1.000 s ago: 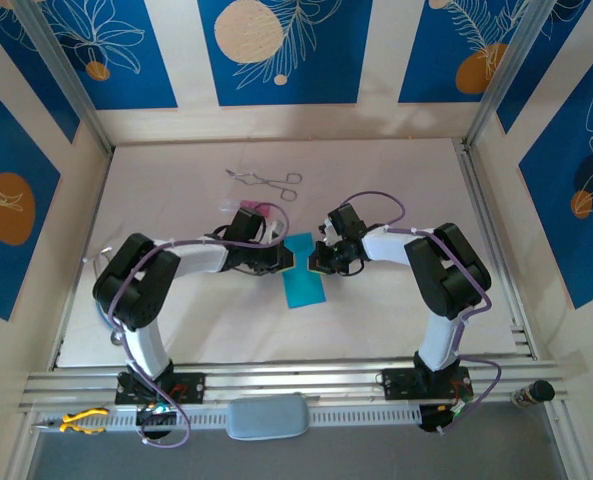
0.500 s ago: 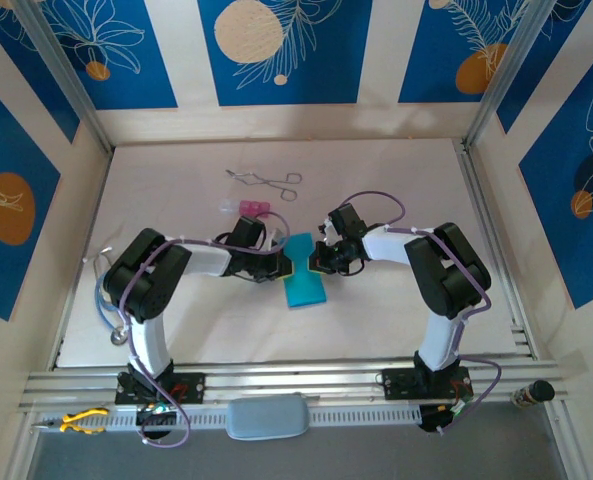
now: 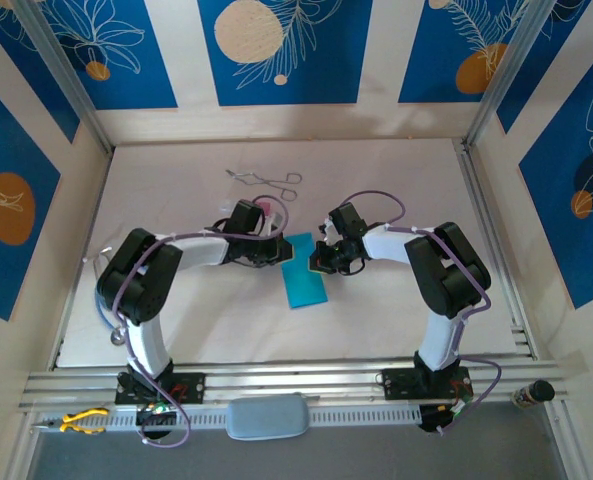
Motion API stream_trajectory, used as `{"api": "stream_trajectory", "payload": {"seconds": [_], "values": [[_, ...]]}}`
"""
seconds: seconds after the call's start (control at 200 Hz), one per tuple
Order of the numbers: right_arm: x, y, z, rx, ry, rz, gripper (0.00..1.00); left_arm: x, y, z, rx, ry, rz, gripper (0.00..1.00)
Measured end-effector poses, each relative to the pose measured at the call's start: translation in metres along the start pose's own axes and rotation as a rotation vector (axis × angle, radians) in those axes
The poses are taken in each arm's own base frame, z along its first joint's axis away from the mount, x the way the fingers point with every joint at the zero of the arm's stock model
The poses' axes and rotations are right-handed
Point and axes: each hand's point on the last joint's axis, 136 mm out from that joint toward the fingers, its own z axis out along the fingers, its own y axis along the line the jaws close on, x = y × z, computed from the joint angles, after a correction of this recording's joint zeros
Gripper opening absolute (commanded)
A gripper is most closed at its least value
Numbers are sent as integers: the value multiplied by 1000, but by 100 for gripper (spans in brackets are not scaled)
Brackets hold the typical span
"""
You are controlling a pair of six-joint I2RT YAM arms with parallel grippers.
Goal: Fold a paper plane with a square sheet of paper (pick it up from the middle)
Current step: First fold the square sheet of paper in half at the center of the table.
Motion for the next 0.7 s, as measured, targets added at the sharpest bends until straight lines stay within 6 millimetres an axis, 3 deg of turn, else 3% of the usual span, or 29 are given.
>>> {"api": "stream_trajectory", "payload": {"seconds": [0.255, 0.7], "values": [[0, 0, 0, -2, 1, -3, 0, 10, 32, 16, -73, 37, -36, 7], [0, 0, 0, -2, 1, -2, 0, 4, 30, 10, -105, 63, -13, 9]]}}
